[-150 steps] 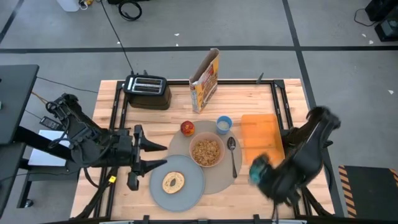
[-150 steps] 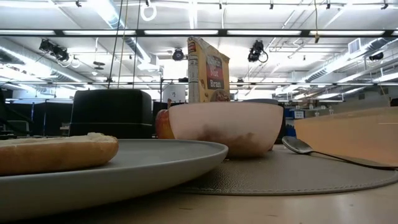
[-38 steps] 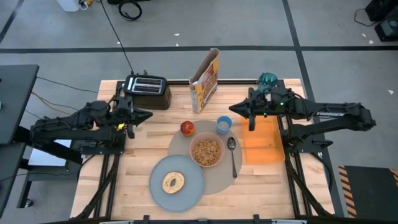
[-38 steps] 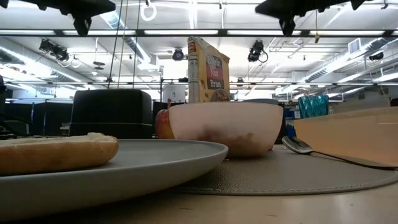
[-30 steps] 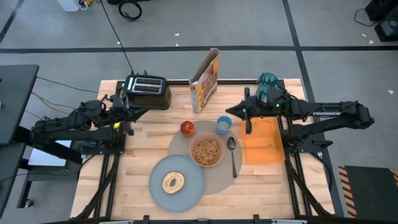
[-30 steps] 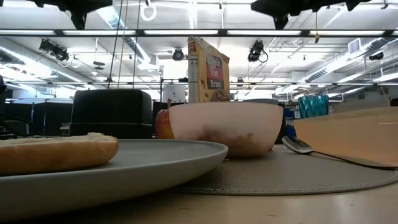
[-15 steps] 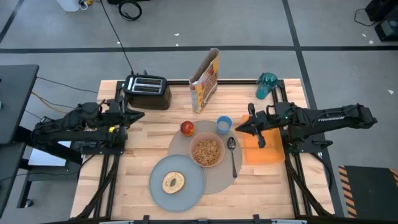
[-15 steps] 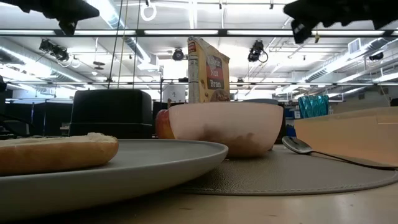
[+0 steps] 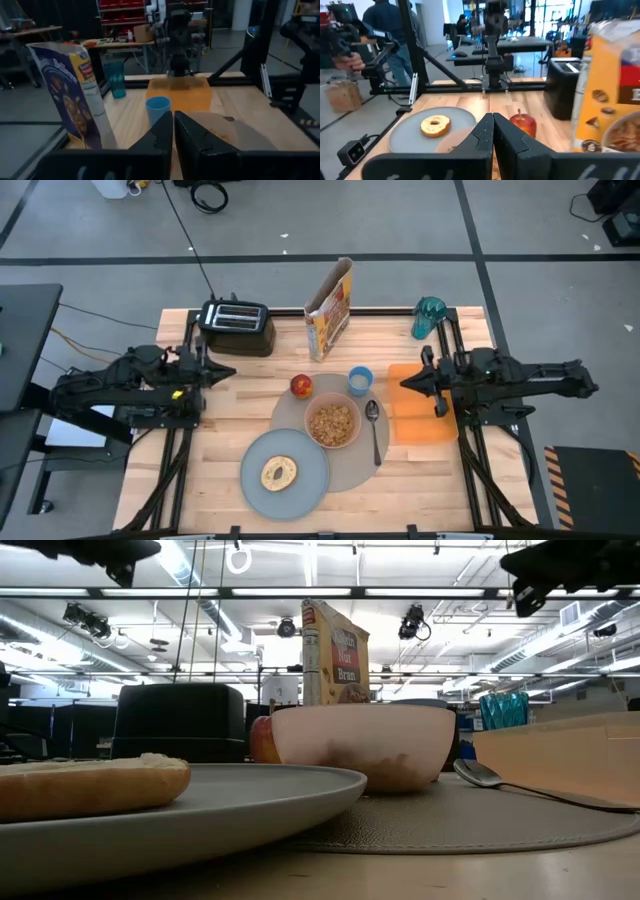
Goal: Arrange a breakfast setting
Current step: Return to Home Position
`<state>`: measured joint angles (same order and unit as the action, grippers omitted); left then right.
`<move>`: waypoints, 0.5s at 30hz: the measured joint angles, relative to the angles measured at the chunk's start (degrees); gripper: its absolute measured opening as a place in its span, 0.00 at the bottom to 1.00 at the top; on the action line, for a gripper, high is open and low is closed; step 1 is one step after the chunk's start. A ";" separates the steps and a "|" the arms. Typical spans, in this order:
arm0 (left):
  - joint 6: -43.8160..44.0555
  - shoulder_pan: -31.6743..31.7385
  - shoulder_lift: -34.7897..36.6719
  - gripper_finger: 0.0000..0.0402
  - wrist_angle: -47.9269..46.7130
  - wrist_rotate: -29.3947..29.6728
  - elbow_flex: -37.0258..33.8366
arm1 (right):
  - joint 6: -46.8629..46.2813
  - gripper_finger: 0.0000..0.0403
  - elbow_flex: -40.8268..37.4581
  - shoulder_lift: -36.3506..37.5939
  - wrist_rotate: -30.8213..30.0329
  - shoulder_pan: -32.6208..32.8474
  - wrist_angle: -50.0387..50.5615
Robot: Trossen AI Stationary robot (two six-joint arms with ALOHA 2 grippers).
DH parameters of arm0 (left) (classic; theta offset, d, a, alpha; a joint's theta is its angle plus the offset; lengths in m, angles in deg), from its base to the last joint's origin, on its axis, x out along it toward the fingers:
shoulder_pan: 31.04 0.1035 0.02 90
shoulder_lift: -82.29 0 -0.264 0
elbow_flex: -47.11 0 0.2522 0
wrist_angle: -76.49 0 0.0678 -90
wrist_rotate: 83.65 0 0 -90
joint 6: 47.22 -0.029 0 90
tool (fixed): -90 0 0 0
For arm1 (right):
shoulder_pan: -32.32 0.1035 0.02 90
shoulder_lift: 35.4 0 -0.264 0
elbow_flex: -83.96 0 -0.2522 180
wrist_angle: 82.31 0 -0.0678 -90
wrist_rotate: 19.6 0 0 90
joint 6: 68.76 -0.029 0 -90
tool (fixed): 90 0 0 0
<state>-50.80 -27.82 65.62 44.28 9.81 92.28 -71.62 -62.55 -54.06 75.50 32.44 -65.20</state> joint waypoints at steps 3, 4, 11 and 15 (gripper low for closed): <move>-1.76 -0.24 0.70 0.06 4.63 -0.32 -4.20 | 1.24 0.04 -0.52 4.68 -0.39 -0.02 2.76; -1.94 -0.24 0.74 0.06 7.42 -0.35 -5.94 | 1.59 0.04 -1.29 6.29 -0.27 -0.02 2.56; -3.23 -0.24 1.05 0.06 9.82 2.76 -10.47 | -2.62 0.04 -8.12 17.71 4.82 0.00 1.43; -1.76 -0.19 1.02 0.06 9.49 9.36 -10.37 | -3.58 0.04 -11.22 18.39 5.32 0.11 -1.44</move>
<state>-52.56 -28.02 66.64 53.76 19.17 81.91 -75.19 -73.77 -35.67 80.83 32.54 -66.65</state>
